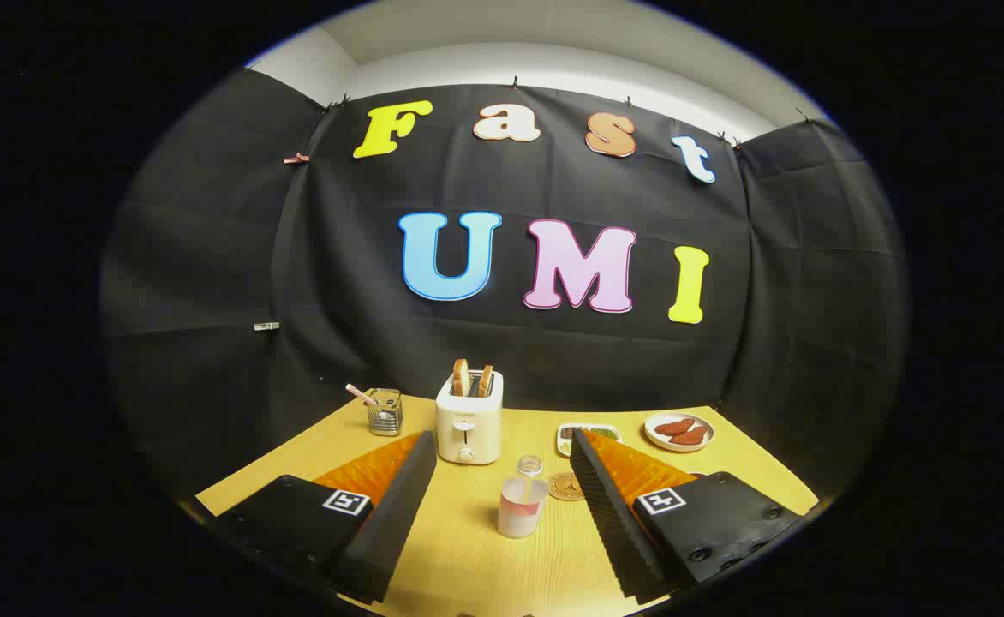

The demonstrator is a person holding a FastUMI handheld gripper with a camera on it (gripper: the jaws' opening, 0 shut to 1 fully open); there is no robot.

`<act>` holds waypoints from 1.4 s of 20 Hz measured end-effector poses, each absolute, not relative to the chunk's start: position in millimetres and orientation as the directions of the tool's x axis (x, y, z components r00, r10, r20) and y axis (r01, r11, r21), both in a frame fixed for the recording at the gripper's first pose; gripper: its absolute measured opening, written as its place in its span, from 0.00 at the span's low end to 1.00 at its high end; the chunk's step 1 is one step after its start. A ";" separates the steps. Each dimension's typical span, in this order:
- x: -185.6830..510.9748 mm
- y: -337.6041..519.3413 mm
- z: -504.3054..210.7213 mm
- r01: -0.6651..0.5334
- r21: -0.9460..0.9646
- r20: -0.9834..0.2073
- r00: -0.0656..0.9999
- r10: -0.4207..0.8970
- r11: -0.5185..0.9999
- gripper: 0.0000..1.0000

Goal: Take the bottle from table, then pour the juice into the cup, finally place the bottle on the coaster

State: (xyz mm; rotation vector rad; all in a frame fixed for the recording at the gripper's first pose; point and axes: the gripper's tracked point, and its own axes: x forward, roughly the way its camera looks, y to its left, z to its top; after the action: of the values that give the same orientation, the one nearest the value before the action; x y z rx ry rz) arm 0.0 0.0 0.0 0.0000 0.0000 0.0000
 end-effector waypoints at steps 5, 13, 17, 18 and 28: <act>3.1 2.3 0.4 0.002 -0.023 -0.010 1.000 -0.003 1.000 0.97; 5.0 -1.8 20.4 0.005 0.004 0.032 0.999 -0.005 1.000 0.97; -1.6 0.8 13.3 0.004 0.025 0.024 1.000 -0.005 1.000 0.97; -1.3 0.7 10.7 0.006 0.027 0.017 1.000 -0.006 1.000 0.97; 1.6 -9.2 -11.1 0.051 0.039 0.038 0.998 -0.053 0.998 0.97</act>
State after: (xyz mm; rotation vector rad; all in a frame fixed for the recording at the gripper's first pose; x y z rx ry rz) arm 1.6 -9.2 -11.1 0.0381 -0.0393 -0.0519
